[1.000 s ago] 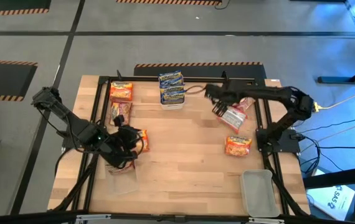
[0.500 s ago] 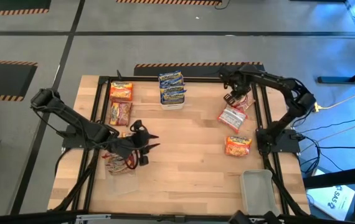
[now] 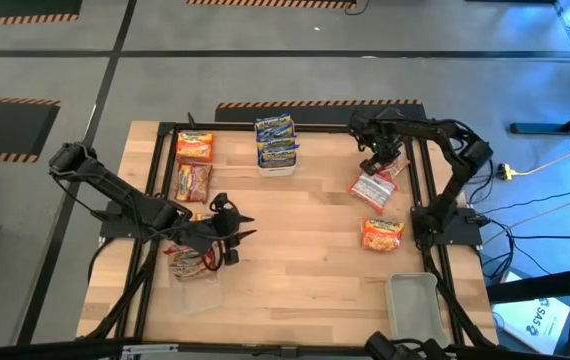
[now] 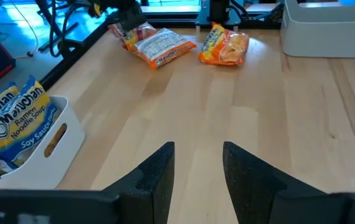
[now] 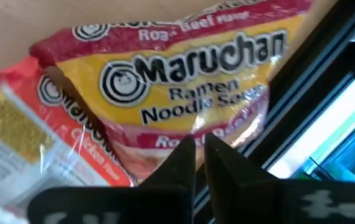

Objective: Sort Maruchan noodles
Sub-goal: Put the red noodle pack into the transparent bin

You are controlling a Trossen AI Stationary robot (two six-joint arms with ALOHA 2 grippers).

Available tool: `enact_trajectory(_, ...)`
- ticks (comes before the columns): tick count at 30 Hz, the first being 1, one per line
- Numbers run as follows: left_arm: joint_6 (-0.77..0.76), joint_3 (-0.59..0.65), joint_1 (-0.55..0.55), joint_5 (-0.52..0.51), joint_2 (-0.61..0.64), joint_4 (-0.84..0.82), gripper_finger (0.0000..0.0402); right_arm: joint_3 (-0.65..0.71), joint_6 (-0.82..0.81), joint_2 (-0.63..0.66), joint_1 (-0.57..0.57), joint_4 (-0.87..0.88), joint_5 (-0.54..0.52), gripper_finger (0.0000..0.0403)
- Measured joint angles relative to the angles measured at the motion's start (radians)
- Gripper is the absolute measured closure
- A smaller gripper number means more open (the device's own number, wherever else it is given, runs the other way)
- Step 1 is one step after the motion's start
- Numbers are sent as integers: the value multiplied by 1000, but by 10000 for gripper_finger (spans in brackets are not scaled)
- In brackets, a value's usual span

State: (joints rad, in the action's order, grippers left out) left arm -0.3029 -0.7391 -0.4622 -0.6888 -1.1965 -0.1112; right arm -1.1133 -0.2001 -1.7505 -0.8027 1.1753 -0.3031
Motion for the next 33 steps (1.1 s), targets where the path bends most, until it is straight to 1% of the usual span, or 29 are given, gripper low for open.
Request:
enact_trajectory(4,0,0,0,0,0,0,273,0,0,-49,-4,-16,-1,400)
enact_trajectory(13,1,0,0,-1,0,-2,273,-19,11,-78,13,-51,-15,401)
enact_trajectory(20,0,0,16,-5,0,-2,273,-81,44,-80,77,-142,69,402)
enact_trajectory(26,-1,0,19,-5,0,-2,273,-82,79,-80,120,-214,124,402)
enact_trajectory(33,-1,0,19,-5,0,-3,272,-82,77,-80,204,-304,238,402)
